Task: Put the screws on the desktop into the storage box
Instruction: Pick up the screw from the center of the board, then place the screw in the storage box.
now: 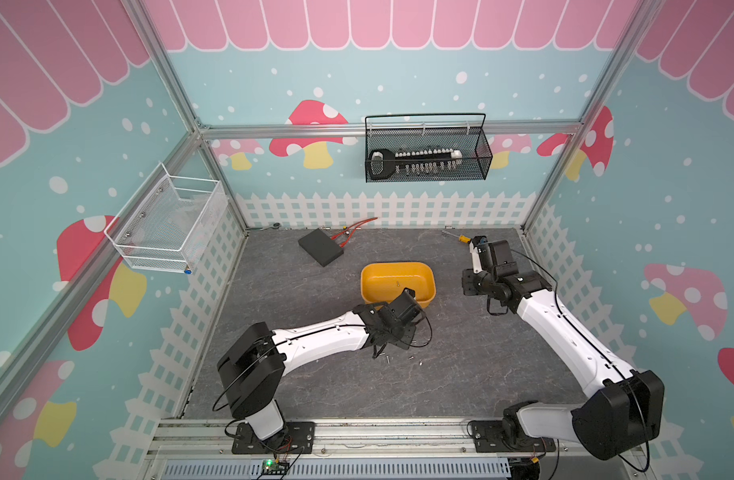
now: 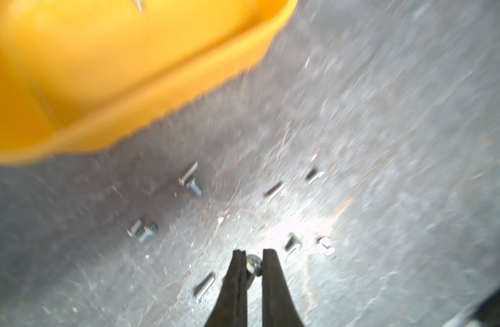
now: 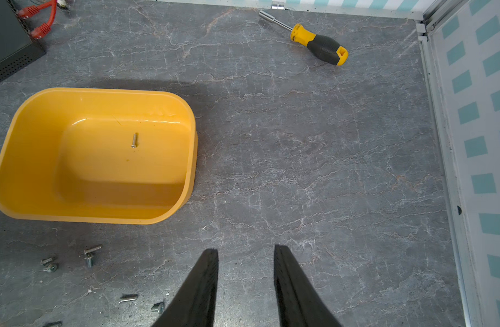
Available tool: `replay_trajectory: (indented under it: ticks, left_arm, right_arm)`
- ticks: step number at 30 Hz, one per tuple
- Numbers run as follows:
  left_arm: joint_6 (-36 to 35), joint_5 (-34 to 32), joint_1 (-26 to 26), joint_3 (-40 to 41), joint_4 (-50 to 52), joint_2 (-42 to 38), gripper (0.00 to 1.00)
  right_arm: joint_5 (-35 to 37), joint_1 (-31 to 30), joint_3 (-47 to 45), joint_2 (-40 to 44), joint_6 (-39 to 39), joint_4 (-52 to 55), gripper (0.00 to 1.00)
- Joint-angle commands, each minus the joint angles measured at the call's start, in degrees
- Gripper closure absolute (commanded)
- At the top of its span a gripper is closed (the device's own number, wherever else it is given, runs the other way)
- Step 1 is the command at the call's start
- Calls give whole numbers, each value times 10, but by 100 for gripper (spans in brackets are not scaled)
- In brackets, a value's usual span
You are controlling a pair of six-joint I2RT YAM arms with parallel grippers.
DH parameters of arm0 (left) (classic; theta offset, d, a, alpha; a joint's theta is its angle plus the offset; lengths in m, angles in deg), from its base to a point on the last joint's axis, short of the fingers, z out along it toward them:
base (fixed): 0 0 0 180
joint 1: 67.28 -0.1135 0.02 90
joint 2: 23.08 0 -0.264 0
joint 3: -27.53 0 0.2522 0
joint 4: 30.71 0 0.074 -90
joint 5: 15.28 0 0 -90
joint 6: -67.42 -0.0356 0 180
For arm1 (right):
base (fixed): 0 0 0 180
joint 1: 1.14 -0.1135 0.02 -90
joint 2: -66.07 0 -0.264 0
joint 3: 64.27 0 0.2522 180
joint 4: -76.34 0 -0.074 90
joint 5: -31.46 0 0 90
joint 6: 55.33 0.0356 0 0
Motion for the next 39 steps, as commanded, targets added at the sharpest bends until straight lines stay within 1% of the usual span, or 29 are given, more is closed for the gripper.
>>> replay_trajectory:
  ticks: [1,4,9,12,16,18,19,21,30,36,39]
  left_arm:
    - [-36,-25,-33,-39,27,-4,100]
    - [-55,-26,-74,-81,27,15,100]
    - [-89,-23,-134,-179,30,81,100]
    - [-100,-15,-153,-234,36,129,100]
    - [-99,-7,-172,-274,42,183,100]
    - [-93,-6,-177,-279,42,202,100]
    - [-91,12,-177,-279,42,208,100]
    - [-88,18,-177,-277,42,221,100]
    - [-89,19,-191,-265,41,269,100]
    - [-90,20,-202,-263,41,287,100]
    - [-92,30,-206,-266,41,295,100]
  right_arm:
    - [-9,2,13,-2,6,-3,61]
    - [-13,2,14,-1,10,-6,61]
    - [-23,2,17,-2,13,-10,61]
    - [-28,2,19,-3,15,-10,61]
    - [-39,2,18,-1,20,-14,61]
    - [-41,1,15,1,23,-15,61]
    - [-42,2,13,1,23,-14,61]
    - [-43,2,9,2,24,-17,61]
    - [-50,2,1,1,21,-20,61]
    - [-50,2,-7,2,17,-20,61]
    - [-53,2,-9,-1,16,-20,61]
